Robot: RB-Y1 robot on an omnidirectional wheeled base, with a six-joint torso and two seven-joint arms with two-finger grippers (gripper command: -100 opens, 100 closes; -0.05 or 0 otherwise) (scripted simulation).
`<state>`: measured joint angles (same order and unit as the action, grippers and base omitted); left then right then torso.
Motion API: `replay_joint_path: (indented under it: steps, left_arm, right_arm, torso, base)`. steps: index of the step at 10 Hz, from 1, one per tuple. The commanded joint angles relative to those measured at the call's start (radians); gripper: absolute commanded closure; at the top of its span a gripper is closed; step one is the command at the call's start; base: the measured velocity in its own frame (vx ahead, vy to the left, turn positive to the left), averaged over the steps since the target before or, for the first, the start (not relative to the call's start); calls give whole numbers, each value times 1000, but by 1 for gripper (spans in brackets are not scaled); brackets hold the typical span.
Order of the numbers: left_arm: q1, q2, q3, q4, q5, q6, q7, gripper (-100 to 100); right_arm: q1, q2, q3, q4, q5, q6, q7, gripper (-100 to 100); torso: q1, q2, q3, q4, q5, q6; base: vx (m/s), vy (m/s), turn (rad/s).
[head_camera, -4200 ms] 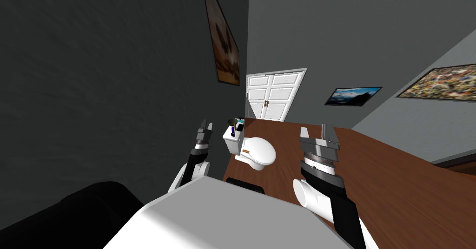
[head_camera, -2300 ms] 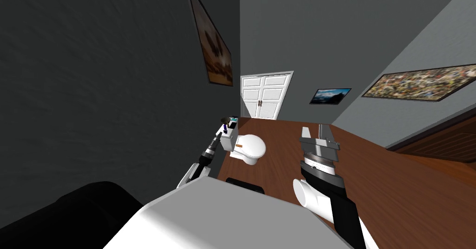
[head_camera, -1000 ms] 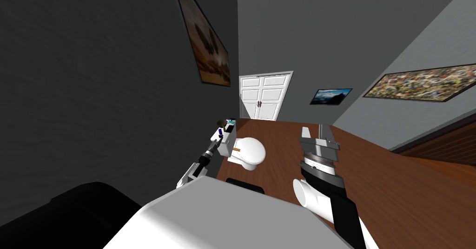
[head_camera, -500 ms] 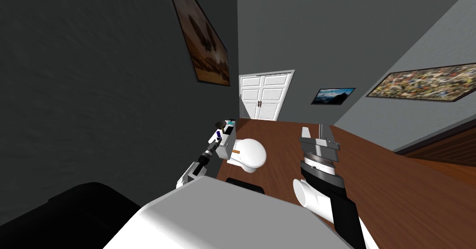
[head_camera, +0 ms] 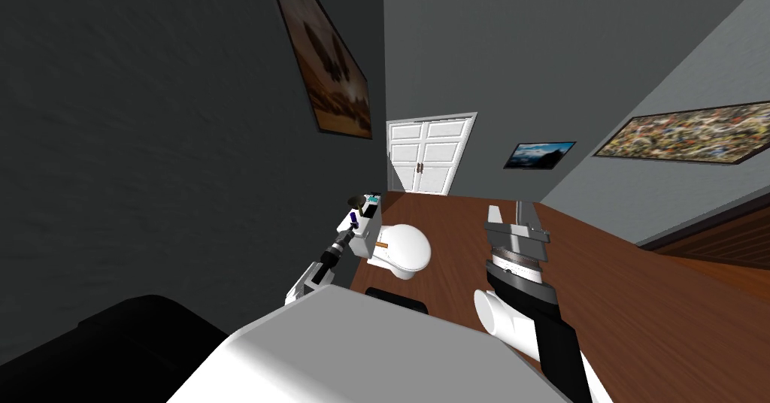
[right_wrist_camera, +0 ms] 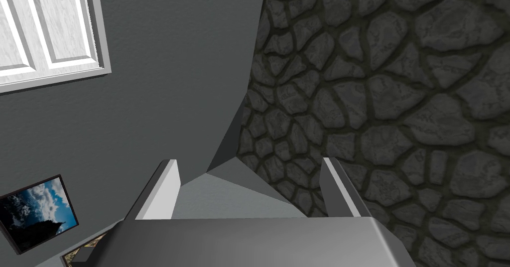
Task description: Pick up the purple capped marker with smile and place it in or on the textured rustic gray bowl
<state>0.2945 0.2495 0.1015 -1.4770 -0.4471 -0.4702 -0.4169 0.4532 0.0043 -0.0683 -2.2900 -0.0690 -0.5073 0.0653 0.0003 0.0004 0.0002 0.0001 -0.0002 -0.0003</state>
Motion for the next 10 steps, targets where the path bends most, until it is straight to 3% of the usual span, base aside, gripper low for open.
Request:
replay_joint_path:
  steps: [1, 2, 3, 10]
  left_arm:
    - [0, 0, 0, 0, 0, 0, 0, 100]
    - [0, 0, 0, 0, 0, 0, 0, 0]
    - [16, 32, 7, -19, -6, 30, 9, -100]
    - [81, 167, 35, -86, -27, 162, 51, -100]
  right_arm:
    - [0, 0, 0, 0, 0, 0, 0, 0]
    - [0, 0, 0, 0, 0, 0, 0, 0]
    - [0, 0, 0, 0, 0, 0, 0, 0]
    - [0, 0, 0, 0, 0, 0, 0, 0]
  torso:
    - [0, 0, 0, 0, 0, 0]
    - [0, 0, 0, 0, 0, 0]
    - [0, 0, 0, 0, 0, 0]
    - [-6, -2, -1, 0, -1, 0]
  base:
    - [0, 0, 0]
    - [0, 0, 0]
    - [22, -44, -18]
    - [36, -89, -10]
